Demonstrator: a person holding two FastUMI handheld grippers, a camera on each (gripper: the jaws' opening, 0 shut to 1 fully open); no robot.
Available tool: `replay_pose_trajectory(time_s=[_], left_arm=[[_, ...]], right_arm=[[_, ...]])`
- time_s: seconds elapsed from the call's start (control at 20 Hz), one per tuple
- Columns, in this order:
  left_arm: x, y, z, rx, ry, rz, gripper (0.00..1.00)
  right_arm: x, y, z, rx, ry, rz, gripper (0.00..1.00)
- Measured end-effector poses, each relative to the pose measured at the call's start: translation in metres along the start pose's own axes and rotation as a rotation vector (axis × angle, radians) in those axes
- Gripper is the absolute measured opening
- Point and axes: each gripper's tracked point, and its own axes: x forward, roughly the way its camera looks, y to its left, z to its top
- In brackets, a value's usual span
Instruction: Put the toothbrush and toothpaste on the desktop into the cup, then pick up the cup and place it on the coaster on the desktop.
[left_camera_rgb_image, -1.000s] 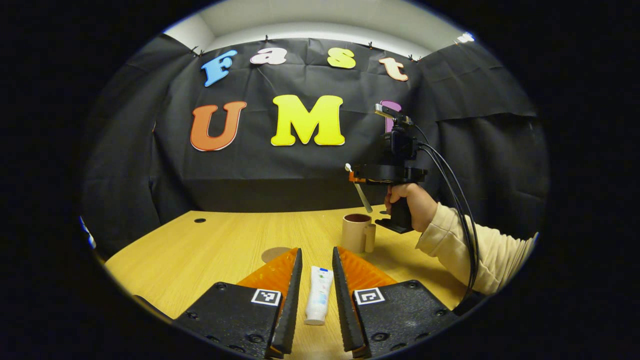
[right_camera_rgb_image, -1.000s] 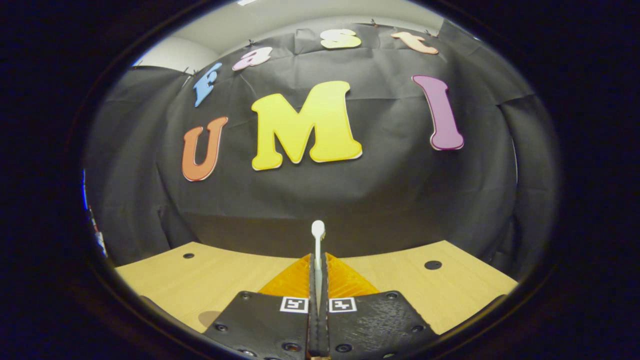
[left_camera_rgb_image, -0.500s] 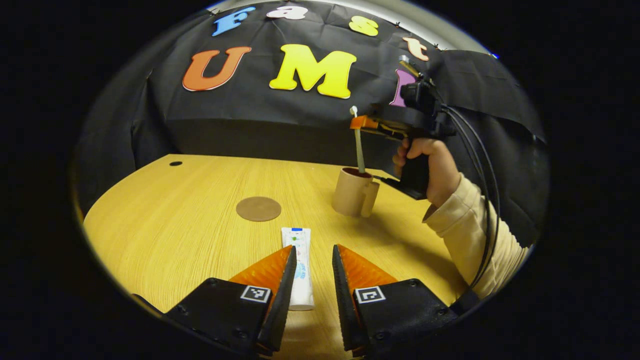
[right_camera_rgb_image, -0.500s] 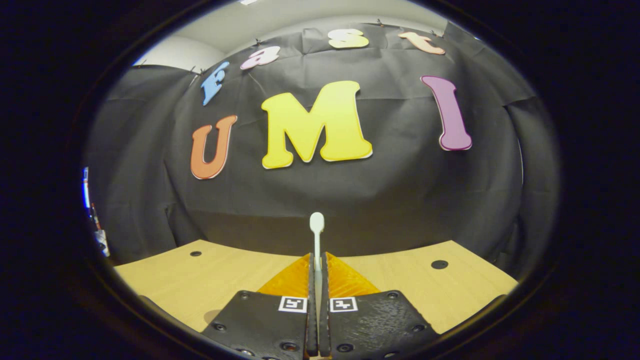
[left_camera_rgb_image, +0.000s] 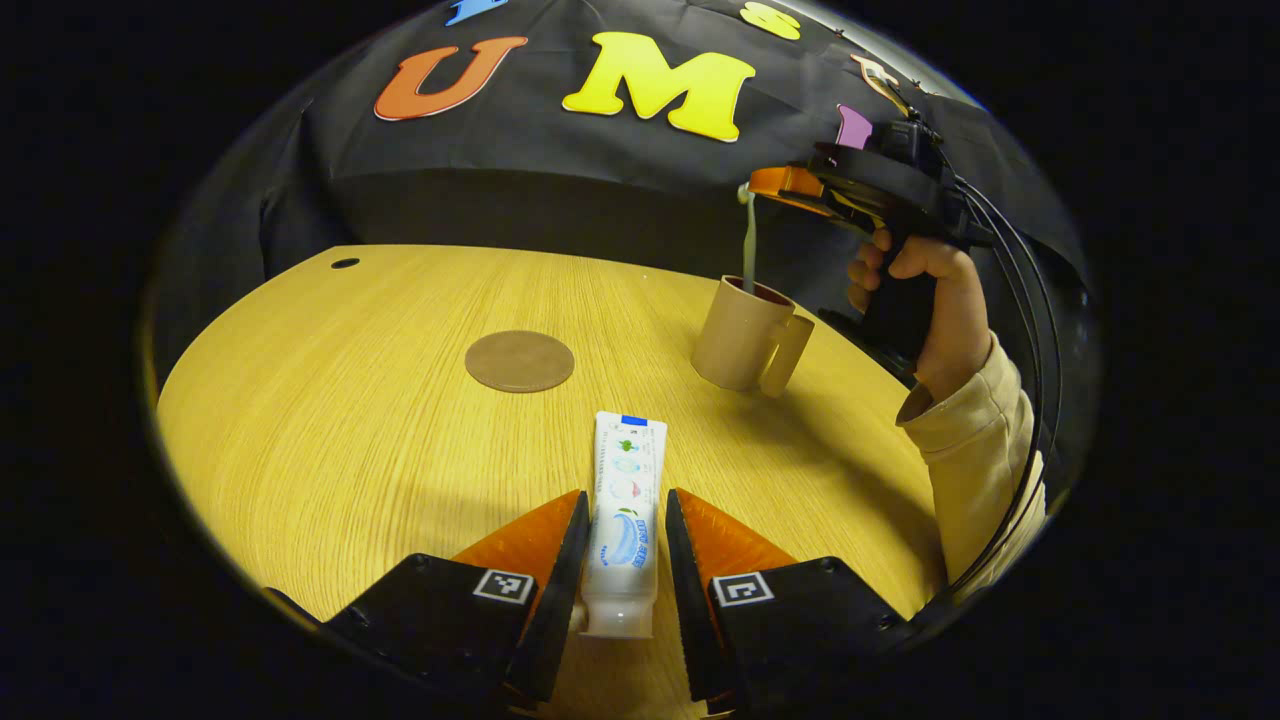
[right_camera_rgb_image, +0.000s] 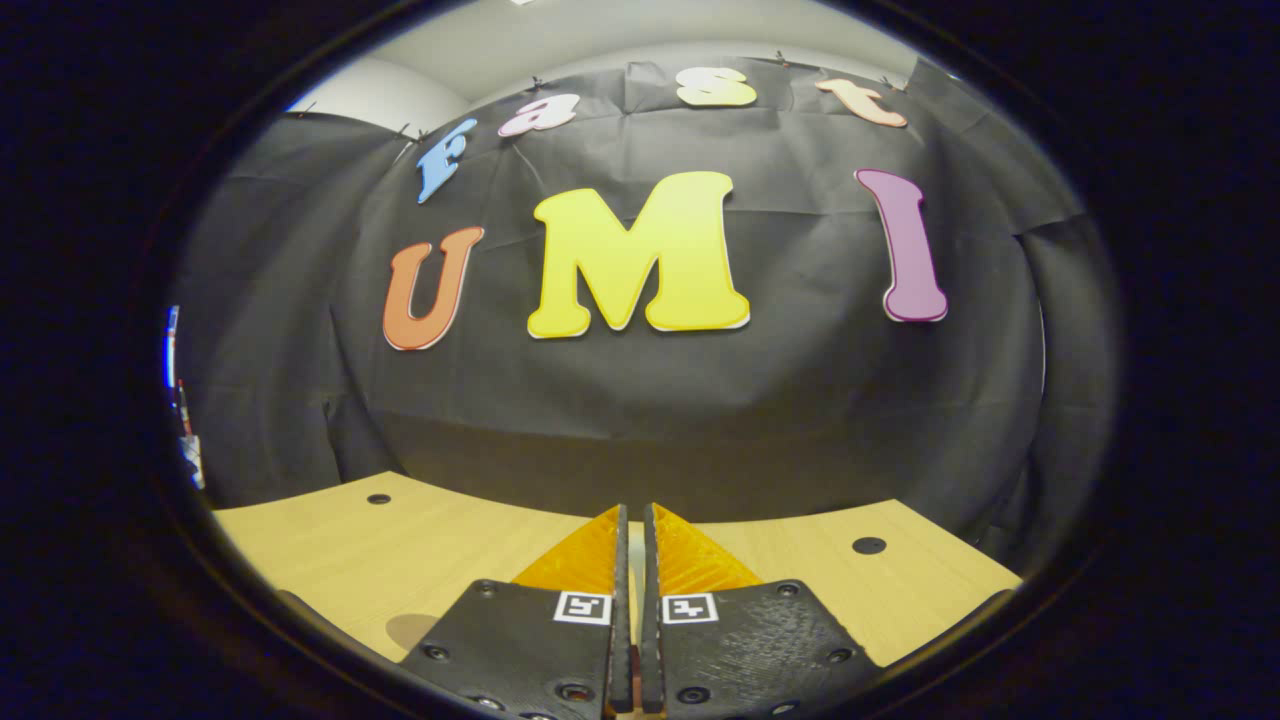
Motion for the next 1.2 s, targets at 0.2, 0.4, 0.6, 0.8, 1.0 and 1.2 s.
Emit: replay_pose_trajectory(time_s=[0.2,0.4,0.6,0.8,1.0,1.2], left_arm=[[0.004,0.0,-0.001,0.063,0.056,0.011,0.51],[0.007,0.002,-0.003,0.16,0.097,0.035,0.5],[0.006,0.004,-0.004,0.2,0.148,0.038,0.44],[0.004,0.004,-0.003,0.205,0.131,0.042,0.39],[-0.002,-0.01,-0.005,0.2,0.047,0.021,0.41],[-0.021,-0.022,0.011,0.203,-0.103,0.032,0.37]], right_arm=[[0.0,-0.001,-0.004,-0.005,0.007,-0.004,0.04],[-0.003,0.0,-0.003,-0.001,0.003,-0.003,0.04],[-0.02,0.003,-0.002,0.004,-0.001,0.014,0.05],[-0.054,0.007,0.006,-0.02,-0.037,0.044,0.26],[-0.096,-0.006,0.014,-0.08,-0.111,0.02,0.85],[-0.141,-0.031,0.008,-0.104,-0.172,-0.039,0.92]])
